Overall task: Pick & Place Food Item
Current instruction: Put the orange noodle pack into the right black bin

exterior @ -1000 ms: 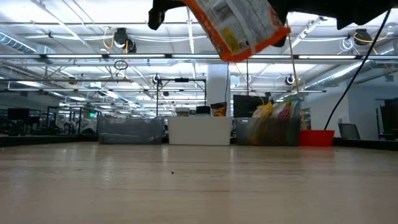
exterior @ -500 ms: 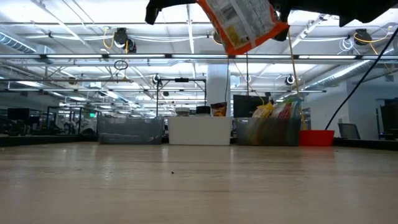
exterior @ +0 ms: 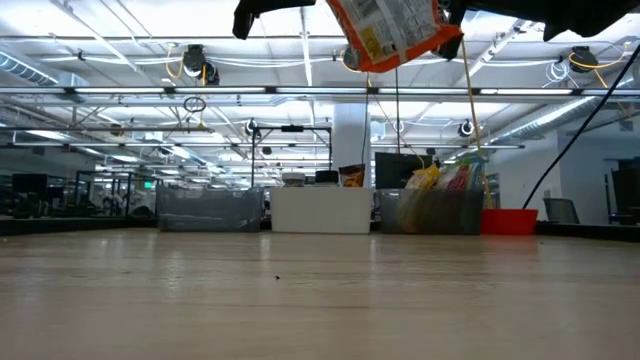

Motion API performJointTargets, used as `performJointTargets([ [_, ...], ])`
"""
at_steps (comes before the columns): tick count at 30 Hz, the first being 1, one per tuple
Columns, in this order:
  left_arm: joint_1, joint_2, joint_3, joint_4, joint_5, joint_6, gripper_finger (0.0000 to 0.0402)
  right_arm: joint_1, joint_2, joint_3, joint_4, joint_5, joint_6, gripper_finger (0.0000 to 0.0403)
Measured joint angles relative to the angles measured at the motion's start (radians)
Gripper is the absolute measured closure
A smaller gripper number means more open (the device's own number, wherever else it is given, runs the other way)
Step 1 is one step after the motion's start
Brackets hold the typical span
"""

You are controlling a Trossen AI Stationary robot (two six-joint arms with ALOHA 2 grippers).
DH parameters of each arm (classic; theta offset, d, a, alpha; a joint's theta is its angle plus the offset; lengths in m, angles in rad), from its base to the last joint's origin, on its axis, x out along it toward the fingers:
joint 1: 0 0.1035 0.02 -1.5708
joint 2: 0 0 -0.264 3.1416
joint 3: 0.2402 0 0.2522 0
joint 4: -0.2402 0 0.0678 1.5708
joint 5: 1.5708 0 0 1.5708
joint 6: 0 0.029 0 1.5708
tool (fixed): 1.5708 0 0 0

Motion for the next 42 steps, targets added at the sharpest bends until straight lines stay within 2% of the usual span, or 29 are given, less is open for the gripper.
performJointTargets([
  [8, 0.0, 0.009, 0.0, 0.006, 0.004, -0.032, 0.0234, 0.0, 0.0, 0.0, 0.003, 0.005, 0.002, 0.0403],
  [12, 0.0, 0.012, 0.0, 0.029, 0.061, -0.035, 0.0234, 0.0, 0.0, 0.0, 0.009, 0.006, 0.002, 0.0403],
  [21, 0.0, 0.066, 0.002, 0.122, 0.104, -0.055, 0.0234, 0.0, 0.001, 0.0, 0.029, 0.006, 0.002, 0.0403],
  [27, 0.004, 0.095, 0.001, 0.189, 0.106, -0.055, 0.0234, 0.0, 0.001, 0.0, 0.037, 0.003, 0.002, 0.0403],
  [42, 0.01, 0.097, 0.001, 0.197, 0.098, -0.071, 0.0234, 0.0, 0.001, 0.0, 0.04, -0.001, 0.006, 0.0403],
])
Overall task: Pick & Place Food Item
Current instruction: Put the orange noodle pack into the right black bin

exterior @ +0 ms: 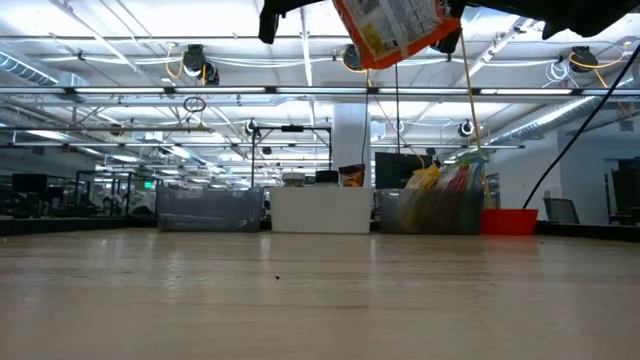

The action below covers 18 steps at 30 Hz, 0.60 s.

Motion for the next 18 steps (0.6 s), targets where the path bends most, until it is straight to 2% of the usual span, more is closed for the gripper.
performJointTargets([
  [9, 0.001, 0.0, 0.0, -0.003, 0.0, -0.009, 0.0243, 0.0, 0.0, 0.0, 0.0, 0.0, 0.0, 0.0403],
  [18, 0.001, 0.0, 0.0, -0.011, 0.008, 0.001, 0.0334, 0.0, 0.0, 0.0, 0.001, -0.002, 0.003, 0.0403],
])
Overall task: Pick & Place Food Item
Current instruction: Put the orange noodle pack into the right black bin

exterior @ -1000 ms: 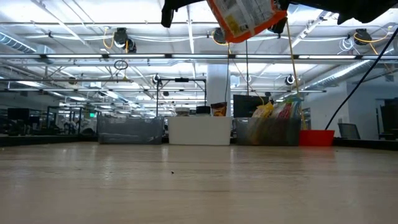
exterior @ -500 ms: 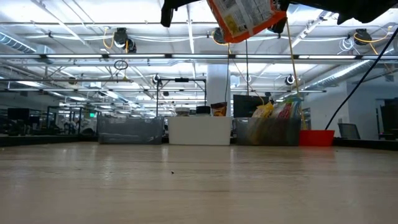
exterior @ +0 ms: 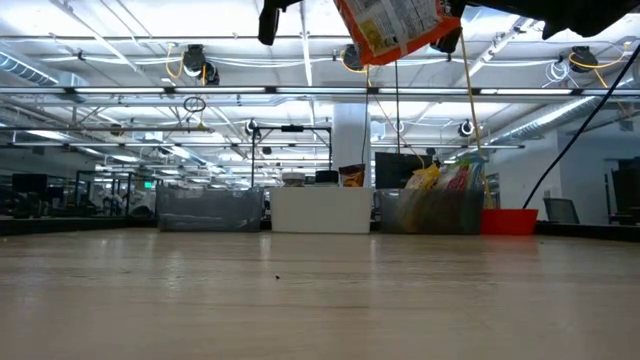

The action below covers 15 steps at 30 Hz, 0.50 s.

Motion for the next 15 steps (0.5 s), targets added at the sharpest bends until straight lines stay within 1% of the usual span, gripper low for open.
performJointTargets([
  [6, 0.0, 0.0, 0.0, 0.0, 0.001, 0.014, 0.0391, 0.0, 0.0, 0.0, 0.0, 0.0, 0.0, 0.0403],
  [8, 0.0, 0.0, 0.0, 0.0, 0.001, 0.015, 0.0395, 0.0, 0.0, 0.0, 0.0, 0.0, 0.0, 0.0403],
  [11, 0.0, 0.0, 0.0, 0.001, 0.002, 0.016, 0.0388, 0.0, 0.0, 0.0, 0.0, 0.0, 0.0, 0.0403],
  [15, 0.0, 0.0, 0.0, 0.001, 0.004, 0.027, 0.0396, 0.0, 0.0, 0.0, 0.0, 0.0, -0.001, 0.0403],
])
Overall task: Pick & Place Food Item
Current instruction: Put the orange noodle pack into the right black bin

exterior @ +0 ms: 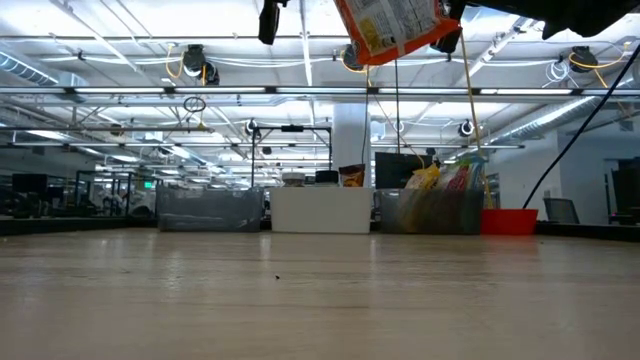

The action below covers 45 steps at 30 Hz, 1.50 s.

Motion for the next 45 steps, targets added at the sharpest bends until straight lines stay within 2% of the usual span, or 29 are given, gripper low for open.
performJointTargets([
  [6, 0.0, 0.0, 0.0, 0.0, 0.008, 0.014, 0.0397, 0.0, 0.0, 0.0, 0.002, 0.0, -0.004, 0.0379],
  [15, 0.0, 0.0, 0.0, 0.002, 0.065, 0.007, 0.0399, -0.006, 0.0, 0.0, 0.036, 0.051, -0.026, 0.0293],
  [22, 0.0, 0.0, 0.0, 0.001, 0.113, -0.018, 0.0399, -0.069, 0.0, 0.0, 0.138, 0.053, -0.045, 0.0235],
  [27, -0.002, 0.0, 0.0, 0.001, 0.185, -0.024, 0.0399, -0.121, 0.0, 0.021, 0.177, 0.046, -0.058, 0.0217],
  [31, -0.002, 0.0, 0.0, 0.0, 0.24, -0.023, 0.0399, -0.157, 0.013, 0.164, -0.015, -0.077, -0.144, 0.022],
  [34, 0.002, -0.001, 0.0, -0.004, 0.264, -0.014, 0.0399, -0.171, 0.049, 0.333, -0.295, -0.16, -0.286, 0.0225],
  [39, 0.028, -0.024, -0.002, -0.066, 0.333, -0.001, 0.0399, -0.171, 0.162, 0.636, -0.74, -0.197, -0.525, 0.0231],
  [45, 0.079, -0.114, -0.002, -0.21, 0.387, 0.089, 0.0399, -0.172, 0.362, 0.914, -1.045, -0.341, -0.567, 0.0231],
])
